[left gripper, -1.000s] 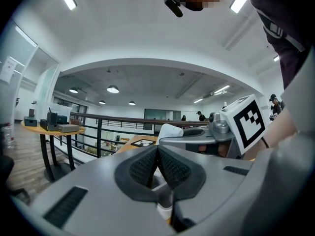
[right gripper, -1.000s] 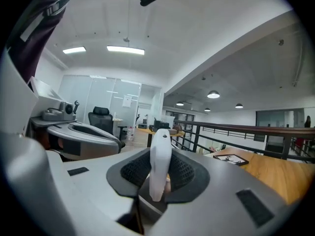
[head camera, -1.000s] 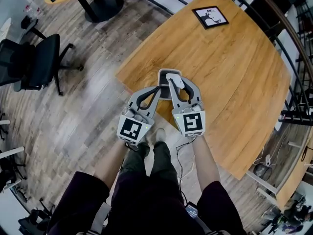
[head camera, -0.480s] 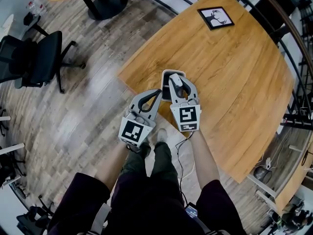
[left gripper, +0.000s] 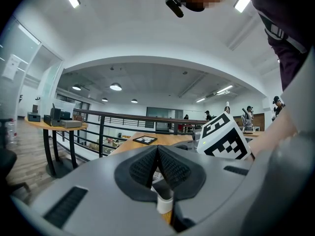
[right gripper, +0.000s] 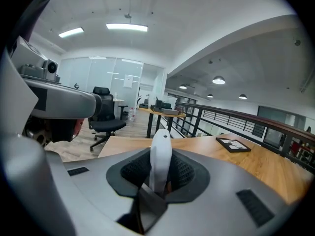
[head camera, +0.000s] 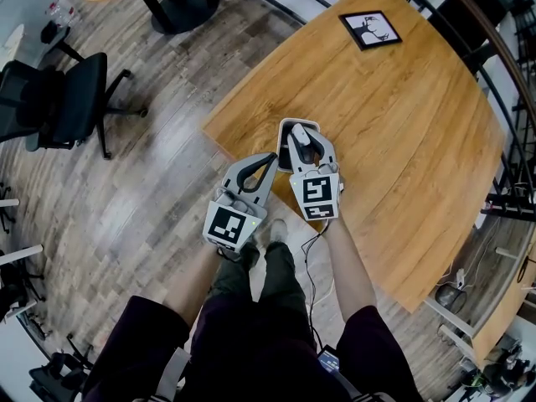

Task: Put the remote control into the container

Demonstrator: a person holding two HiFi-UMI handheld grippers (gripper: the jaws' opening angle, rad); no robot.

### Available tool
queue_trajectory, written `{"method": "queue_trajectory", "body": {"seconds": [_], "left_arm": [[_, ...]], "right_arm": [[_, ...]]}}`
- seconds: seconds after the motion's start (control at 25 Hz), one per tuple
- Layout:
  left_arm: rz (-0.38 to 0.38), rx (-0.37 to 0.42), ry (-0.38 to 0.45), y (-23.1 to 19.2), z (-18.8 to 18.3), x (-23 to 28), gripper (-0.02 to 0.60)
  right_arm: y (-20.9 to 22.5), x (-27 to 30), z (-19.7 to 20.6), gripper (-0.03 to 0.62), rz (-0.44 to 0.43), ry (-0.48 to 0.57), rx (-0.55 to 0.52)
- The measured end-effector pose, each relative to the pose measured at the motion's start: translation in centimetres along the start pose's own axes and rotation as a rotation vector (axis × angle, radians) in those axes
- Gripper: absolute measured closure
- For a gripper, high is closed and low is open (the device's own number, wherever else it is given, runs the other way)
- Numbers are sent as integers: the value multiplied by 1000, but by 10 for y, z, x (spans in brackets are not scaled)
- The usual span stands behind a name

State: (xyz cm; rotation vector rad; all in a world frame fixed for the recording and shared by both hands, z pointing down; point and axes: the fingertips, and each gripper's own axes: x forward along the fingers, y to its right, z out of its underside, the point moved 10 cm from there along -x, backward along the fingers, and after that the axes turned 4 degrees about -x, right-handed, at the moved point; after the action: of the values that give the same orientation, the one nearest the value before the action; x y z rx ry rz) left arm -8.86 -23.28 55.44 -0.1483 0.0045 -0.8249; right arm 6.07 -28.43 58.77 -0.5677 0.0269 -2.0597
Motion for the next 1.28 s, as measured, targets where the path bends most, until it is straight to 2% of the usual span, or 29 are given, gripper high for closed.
{"method": "queue_trajectory", "body": {"seconds": [0.28, 0.56, 0.88, 1.08, 1.28], "left_arm": [[0, -4, -1, 3, -2, -3, 569], [1, -1, 8, 6, -6, -6, 570], [-8, -11, 13, 10, -7, -11, 569], [-4, 2, -68, 13, -8, -14, 569], [-10, 1, -38, 17, -11, -18, 569]], "right_arm": [[-2, -2, -1, 487, -28, -5, 48], [-7, -14, -2, 425, -43, -8, 47], [-18, -35, 1, 419, -22, 0, 50], [-21, -43, 4, 414, -8, 7, 78], [-26, -59, -1, 413, -9, 33, 77]]}}
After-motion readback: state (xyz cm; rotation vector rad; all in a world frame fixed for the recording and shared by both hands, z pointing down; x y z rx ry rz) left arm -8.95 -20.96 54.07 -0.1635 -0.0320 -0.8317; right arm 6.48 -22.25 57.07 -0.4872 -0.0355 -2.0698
